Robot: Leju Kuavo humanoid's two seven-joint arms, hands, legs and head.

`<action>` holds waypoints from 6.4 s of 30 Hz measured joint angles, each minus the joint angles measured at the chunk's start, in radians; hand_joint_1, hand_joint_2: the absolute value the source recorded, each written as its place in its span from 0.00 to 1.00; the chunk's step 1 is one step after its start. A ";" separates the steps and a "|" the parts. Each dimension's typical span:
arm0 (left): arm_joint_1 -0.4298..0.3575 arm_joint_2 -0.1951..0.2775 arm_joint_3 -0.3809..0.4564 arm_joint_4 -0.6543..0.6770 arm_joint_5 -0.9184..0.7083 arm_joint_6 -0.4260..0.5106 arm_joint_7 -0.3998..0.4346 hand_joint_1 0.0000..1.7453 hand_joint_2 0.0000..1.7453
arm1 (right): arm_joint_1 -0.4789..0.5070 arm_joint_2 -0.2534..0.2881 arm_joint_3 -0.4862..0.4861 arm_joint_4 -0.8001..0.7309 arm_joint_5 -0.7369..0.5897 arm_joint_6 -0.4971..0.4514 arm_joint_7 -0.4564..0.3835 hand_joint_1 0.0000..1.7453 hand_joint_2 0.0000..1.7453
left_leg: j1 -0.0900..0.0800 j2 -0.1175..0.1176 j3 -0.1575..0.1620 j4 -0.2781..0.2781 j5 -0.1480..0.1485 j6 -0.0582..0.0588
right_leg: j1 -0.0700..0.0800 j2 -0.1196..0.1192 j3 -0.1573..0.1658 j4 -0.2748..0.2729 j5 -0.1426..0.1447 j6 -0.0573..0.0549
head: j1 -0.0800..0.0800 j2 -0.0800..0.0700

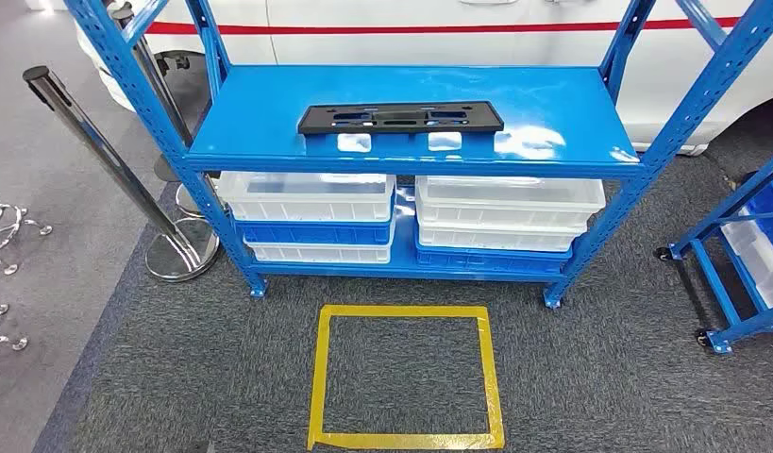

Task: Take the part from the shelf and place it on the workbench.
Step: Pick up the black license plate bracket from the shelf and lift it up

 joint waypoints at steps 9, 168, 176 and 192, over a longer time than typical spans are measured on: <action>-0.023 -0.022 0.162 0.023 -0.132 -0.008 -0.037 0.00 1.00 | -0.035 0.032 -0.149 0.008 0.135 -0.019 -0.035 0.00 0.00 | -0.013 -0.001 0.125 -0.284 0.140 0.027 | 0.002 0.015 0.002 0.003 0.000 0.016 | 0.000 0.000; -0.142 -0.188 1.124 0.298 -1.019 0.006 -0.443 0.00 0.00 | -0.297 -0.389 -0.917 -1.046 -0.027 -0.250 -0.578 0.00 1.00 | -0.064 0.013 0.134 -0.353 0.197 0.104 | -0.019 0.014 -0.050 0.068 -0.030 0.032 | 0.005 0.000; -0.143 -0.191 1.123 0.298 -1.022 0.001 -0.448 0.00 0.00 | -0.245 -0.340 -0.783 -1.378 0.079 -0.273 -0.525 0.00 1.00 | -0.036 0.011 0.117 -0.292 0.161 0.061 | -0.048 0.021 -0.066 0.086 0.002 0.083 | 0.005 0.000; -0.150 -0.193 1.118 0.298 -1.022 0.021 -0.496 0.00 0.00 | -0.192 -0.292 -0.384 -1.661 0.382 -0.366 -0.443 0.00 1.00 | -0.042 0.006 0.059 -0.202 0.145 0.070 | -0.015 0.029 -0.051 0.055 -0.002 0.025 | 0.005 0.000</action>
